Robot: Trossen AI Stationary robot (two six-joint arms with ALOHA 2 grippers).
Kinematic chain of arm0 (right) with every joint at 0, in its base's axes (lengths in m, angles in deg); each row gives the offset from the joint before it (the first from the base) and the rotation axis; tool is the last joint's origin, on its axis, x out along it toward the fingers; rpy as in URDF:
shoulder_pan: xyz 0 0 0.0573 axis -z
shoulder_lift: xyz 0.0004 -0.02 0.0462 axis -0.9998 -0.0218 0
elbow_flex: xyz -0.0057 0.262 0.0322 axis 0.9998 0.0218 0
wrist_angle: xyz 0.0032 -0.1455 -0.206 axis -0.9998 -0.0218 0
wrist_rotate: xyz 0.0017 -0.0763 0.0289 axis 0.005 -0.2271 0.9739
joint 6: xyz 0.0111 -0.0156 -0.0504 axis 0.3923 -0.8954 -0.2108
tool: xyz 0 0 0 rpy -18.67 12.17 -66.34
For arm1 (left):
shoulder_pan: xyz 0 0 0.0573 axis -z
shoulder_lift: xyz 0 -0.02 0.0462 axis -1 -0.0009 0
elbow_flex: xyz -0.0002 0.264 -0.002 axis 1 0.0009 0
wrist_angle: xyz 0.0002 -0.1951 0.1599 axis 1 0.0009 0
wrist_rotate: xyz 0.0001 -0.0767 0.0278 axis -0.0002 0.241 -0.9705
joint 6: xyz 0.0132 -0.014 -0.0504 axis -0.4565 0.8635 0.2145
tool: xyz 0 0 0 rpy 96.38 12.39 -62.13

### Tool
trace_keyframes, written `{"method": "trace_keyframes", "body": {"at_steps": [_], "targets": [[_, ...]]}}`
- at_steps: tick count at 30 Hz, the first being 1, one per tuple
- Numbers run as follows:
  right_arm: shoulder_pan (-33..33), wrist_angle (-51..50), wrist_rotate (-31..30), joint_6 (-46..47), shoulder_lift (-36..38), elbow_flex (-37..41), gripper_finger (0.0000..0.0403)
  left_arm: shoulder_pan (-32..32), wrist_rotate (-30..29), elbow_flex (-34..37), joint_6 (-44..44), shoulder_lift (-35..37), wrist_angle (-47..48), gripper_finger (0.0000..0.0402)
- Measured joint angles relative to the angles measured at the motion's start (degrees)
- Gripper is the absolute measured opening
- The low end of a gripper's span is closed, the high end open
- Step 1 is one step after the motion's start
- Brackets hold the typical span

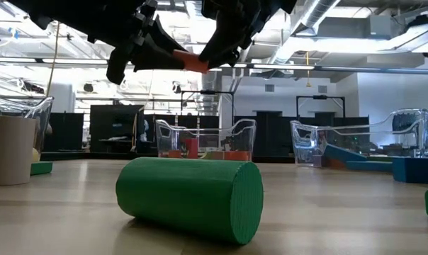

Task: Sort blocks by size
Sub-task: Put the orange cylindrical block into the left transparent bin

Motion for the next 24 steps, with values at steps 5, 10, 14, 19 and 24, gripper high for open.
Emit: {"method": "trace_keyframes", "body": {"at_steps": [5, 10, 14, 19, 24], "targets": [[0.17, -1.42, -0.07, -0.35, 0.00, 0.00, 0.0218, 1.70, -4.16, -0.31, -2.31, 0.00, 0.79, 0.0131], [0.90, -4.12, -0.15, -0.56, 0.00, 0.00, 0.0244, 4.26, -7.61, -3.64, 0.27, 1.21, 11.41, 0.0131], [2.09, -7.28, -0.56, -0.63, 0.00, 0.00, 0.0249, 5.92, -8.57, -7.51, 8.46, 4.14, 25.14, 0.0130], [2.61, -11.46, -0.70, -1.09, 0.00, 0.00, 0.0249, 8.36, -8.85, -13.80, 23.63, 8.97, 46.48, 0.0130], [2.12, -15.12, -0.66, -1.71, 0.00, 0.00, 0.0249, 11.30, -6.85, -20.71, 41.67, 11.91, 67.24, 0.0131]]}}
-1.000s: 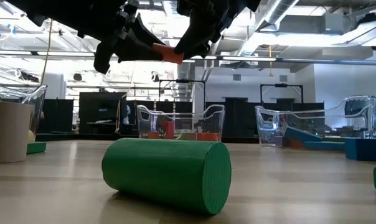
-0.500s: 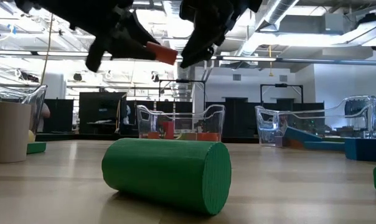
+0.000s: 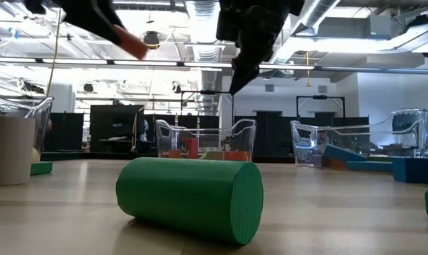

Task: Sort blocks by size
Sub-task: Put the orange cylindrical block into the left transparent bin

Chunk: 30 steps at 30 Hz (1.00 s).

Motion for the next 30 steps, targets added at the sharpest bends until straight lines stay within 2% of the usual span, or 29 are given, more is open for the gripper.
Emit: {"method": "trace_keyframes", "body": {"at_steps": [4, 8, 13, 21, 30], "targets": [[-0.53, -1.82, 0.00, -0.28, 0.00, 0.00, 0.0249, 2.52, 6.01, -3.95, 12.87, 0.26, 12.90, 0.0131], [-0.61, -2.18, 0.02, -0.39, 0.00, 0.00, 0.0249, 4.96, 13.24, -5.32, 21.82, 0.26, 21.08, 0.0131], [-1.12, -2.37, 0.02, -0.27, 0.00, 0.00, 0.0249, 7.38, 20.02, -6.22, 29.52, 0.22, 25.28, 0.0132], [-3.72, -1.92, -0.02, 2.31, 0.00, 1.62, 0.0249, 11.43, 26.93, -8.87, 38.02, 0.22, 29.13, 0.0132], [-7.03, -0.85, -0.12, 6.20, 0.00, 5.35, 0.0249, 16.95, 31.17, -10.22, 49.39, -0.06, 33.15, 0.0132]]}}
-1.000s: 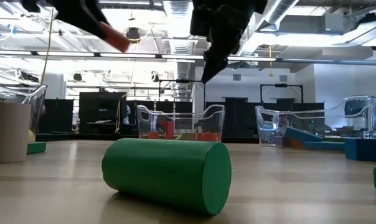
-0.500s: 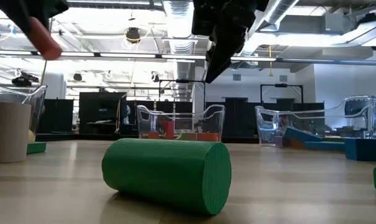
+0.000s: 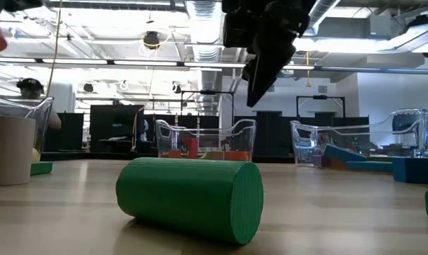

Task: Sort blocks by size
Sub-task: Put the orange cylindrical block into the left transparent bin

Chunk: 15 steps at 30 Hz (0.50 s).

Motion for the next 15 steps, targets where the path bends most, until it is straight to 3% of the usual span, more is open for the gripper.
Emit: {"method": "trace_keyframes", "body": {"at_steps": [6, 15], "targets": [[-2.41, 0.29, -0.19, 1.17, 0.00, 0.67, 0.0249, 2.11, 0.25, 0.89, 5.34, -1.71, 1.32, 0.0132], [-7.84, 0.96, -0.40, 0.19, 0.00, 0.67, 0.0249, 2.50, 6.65, 10.04, 11.03, -2.63, -1.67, 0.0133]]}}
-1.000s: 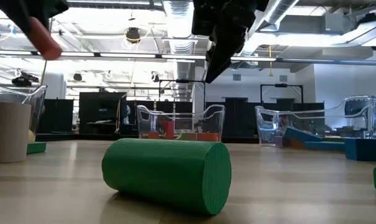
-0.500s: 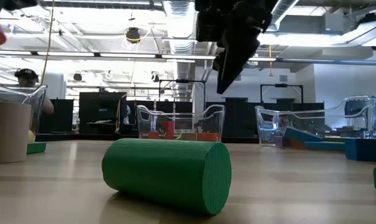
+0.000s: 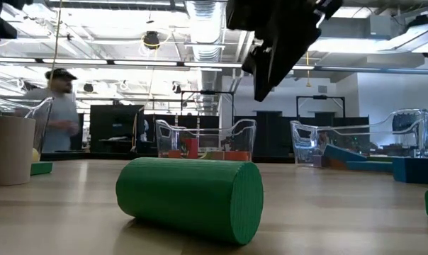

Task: Sort blocks by size
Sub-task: Put the orange cylindrical block into the left transparent bin, then put the blue arch block into the middle transparent bin

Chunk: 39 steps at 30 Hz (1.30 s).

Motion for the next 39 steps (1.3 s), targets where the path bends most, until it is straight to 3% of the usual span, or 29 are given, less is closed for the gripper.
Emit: {"method": "trace_keyframes", "body": {"at_steps": [5, 16, 33, 39], "targets": [[-2.49, 1.09, 0.00, 0.20, 0.00, -0.04, 0.0248, 0.00, -3.05, 0.60, 1.11, 0.03, -0.30, 0.0158], [-5.18, 2.34, -1.13, 2.86, 0.00, -0.07, 0.0248, 0.00, -3.96, 0.61, 1.33, 0.04, -0.15, 0.0241], [-8.47, 2.75, -2.14, 4.46, 0.00, -0.07, 0.0248, 0.00, -4.82, 0.62, -0.38, 0.07, -5.95, 0.0245], [-10.63, 1.31, -2.16, 4.84, 0.00, -0.07, 0.0248, 0.00, -8.93, -1.45, -3.95, 0.07, -8.52, 0.0245]]}}
